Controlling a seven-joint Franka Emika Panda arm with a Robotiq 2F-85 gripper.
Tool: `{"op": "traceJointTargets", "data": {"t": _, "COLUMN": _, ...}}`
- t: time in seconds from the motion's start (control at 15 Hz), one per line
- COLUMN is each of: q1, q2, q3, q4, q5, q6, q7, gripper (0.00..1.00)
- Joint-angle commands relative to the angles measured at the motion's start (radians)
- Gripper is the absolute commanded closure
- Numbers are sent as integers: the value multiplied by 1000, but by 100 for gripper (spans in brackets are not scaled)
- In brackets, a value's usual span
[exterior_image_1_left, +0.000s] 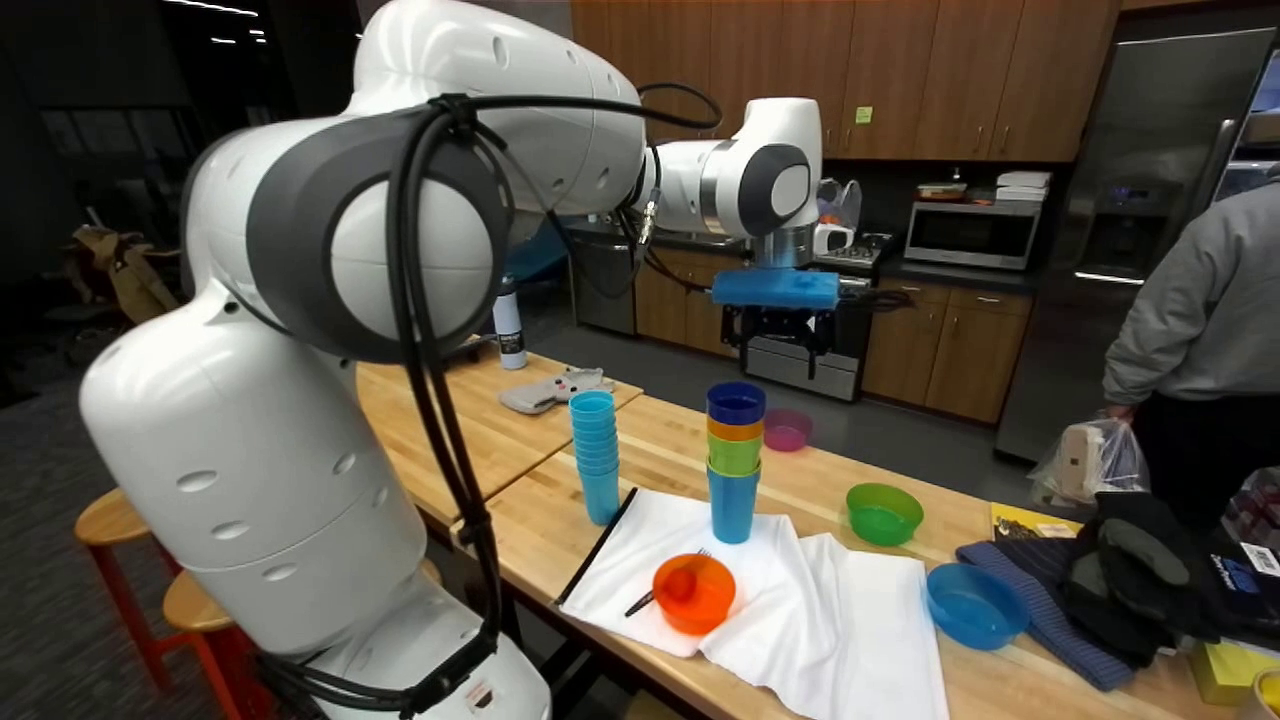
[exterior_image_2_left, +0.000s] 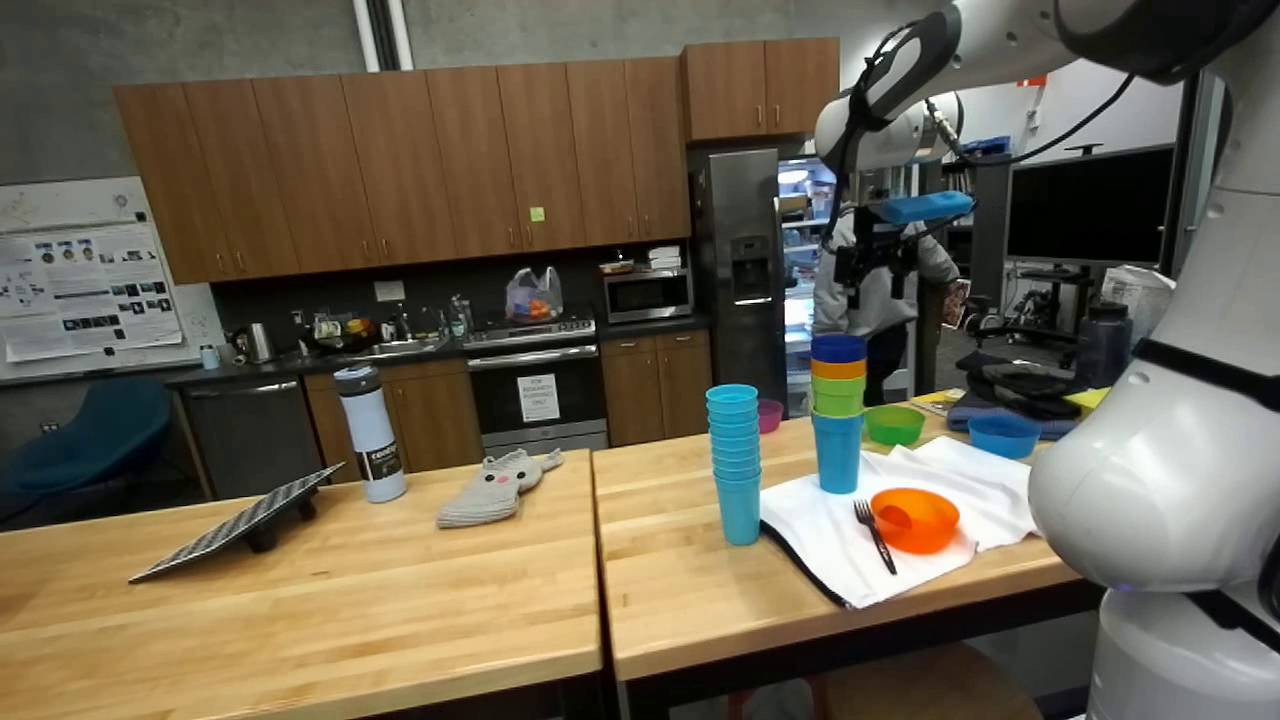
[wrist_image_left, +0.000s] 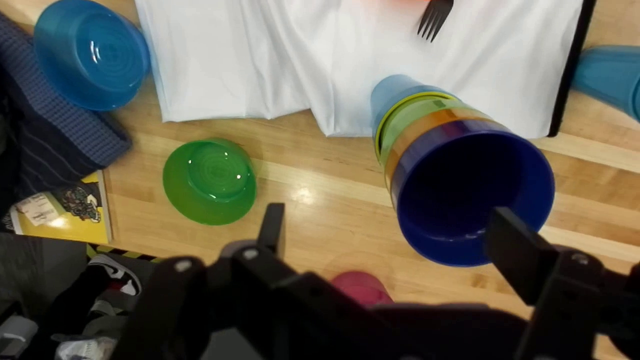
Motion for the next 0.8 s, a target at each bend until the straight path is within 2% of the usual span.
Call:
{"op": "traceJointTargets", "data": {"t": 0.0, "q1": -5, "q2": 6, "q3": -1, "q4": 25, "q5": -24, "q6": -83, "q7": -42, "gripper": 0}}
{"op": "traceJointTargets", "data": {"t": 0.2, "q1": -13, "q2": -5, "q3": -7, "q4": 12, "q5": -48, "q6": -120, "q7": -50, "gripper": 0}}
{"op": "traceJointTargets", "data": {"t": 0.73, "q1": -17, "q2": -14, "q3": -11, "q4": -31, "q5": -64, "q6": -78, "q7": -53, "gripper": 0}}
